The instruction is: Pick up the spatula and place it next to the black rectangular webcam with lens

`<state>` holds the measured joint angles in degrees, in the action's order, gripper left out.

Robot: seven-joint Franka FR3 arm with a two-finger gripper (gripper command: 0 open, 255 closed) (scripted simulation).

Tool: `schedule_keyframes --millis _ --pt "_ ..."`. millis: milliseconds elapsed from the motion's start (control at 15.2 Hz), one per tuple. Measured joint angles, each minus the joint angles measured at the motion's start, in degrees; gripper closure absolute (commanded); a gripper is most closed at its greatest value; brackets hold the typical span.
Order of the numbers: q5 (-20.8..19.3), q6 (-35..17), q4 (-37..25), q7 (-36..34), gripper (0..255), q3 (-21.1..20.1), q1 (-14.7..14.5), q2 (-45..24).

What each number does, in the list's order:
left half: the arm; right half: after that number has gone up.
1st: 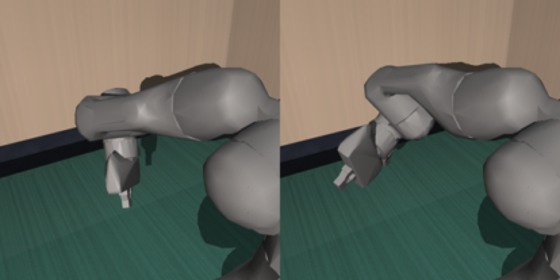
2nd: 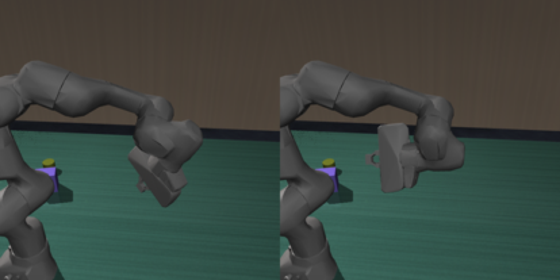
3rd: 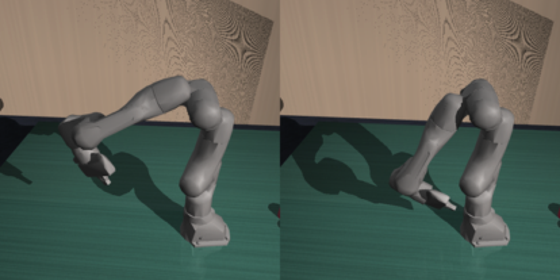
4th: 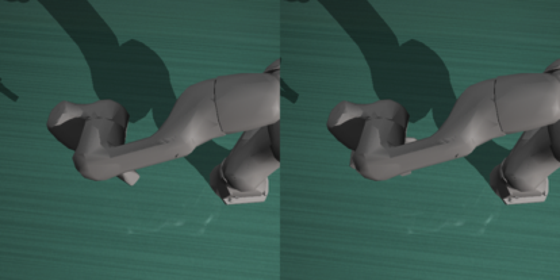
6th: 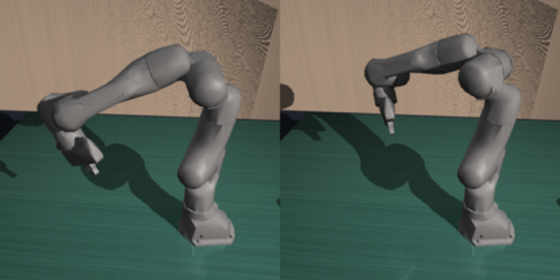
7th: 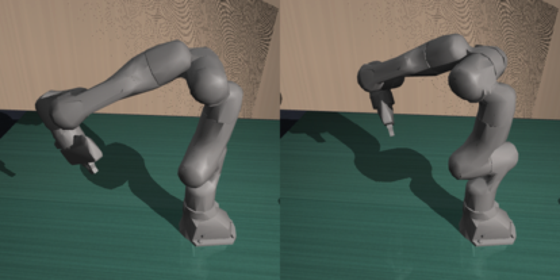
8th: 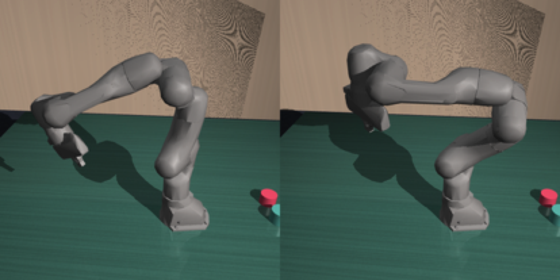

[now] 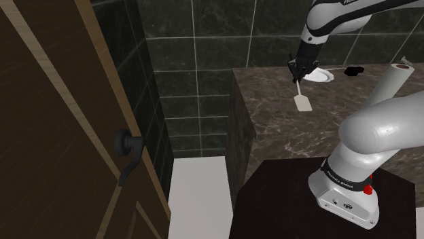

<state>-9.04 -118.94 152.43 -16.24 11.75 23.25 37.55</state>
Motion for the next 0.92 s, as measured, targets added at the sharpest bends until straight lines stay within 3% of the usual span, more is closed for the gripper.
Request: schedule_keyframes --millis 462,924 --pt "0.6 6.0 -4.3 0.1 255 -0.7 -0.2 1.7" --pt "-3.3 7.4 -7.7 9.0 255 6.8 3.6 0.5"
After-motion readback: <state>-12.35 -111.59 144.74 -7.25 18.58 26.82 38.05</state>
